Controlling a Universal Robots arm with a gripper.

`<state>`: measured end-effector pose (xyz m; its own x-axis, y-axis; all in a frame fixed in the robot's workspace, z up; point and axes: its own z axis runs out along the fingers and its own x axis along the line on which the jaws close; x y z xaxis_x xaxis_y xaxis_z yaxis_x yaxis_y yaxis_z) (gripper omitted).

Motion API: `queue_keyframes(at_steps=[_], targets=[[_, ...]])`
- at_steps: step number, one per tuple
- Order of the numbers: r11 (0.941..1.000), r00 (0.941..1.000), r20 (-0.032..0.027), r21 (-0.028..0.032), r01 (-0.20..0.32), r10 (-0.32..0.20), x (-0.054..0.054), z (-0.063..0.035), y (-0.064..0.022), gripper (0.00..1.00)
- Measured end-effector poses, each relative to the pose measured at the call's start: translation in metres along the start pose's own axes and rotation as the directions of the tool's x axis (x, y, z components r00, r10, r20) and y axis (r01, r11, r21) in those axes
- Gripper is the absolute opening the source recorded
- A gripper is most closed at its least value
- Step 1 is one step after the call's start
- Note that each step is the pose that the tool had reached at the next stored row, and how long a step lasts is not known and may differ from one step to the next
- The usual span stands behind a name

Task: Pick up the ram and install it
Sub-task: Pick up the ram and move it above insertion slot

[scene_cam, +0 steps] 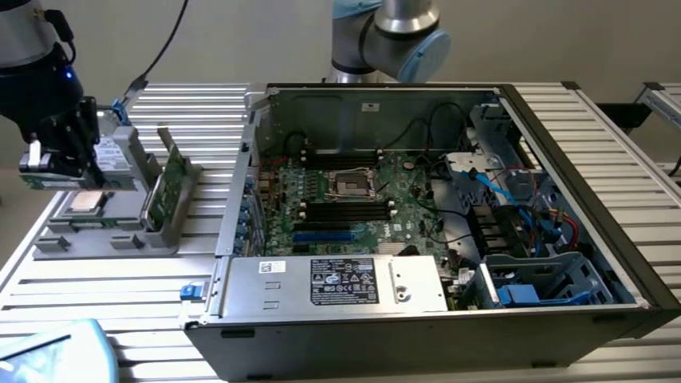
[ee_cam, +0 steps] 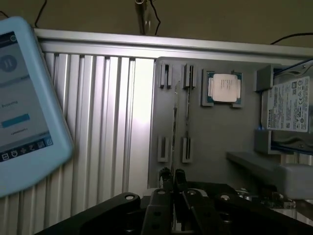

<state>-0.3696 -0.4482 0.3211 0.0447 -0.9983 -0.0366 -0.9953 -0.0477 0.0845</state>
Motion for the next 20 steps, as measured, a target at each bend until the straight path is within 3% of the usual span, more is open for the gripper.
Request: queue_keyframes(at_steps=[20], targets=[[0.9997, 0.9998, 0.0025, -0.0162, 0.018, -0.018, 0.002, -0.0363, -0.0675, 0.14]])
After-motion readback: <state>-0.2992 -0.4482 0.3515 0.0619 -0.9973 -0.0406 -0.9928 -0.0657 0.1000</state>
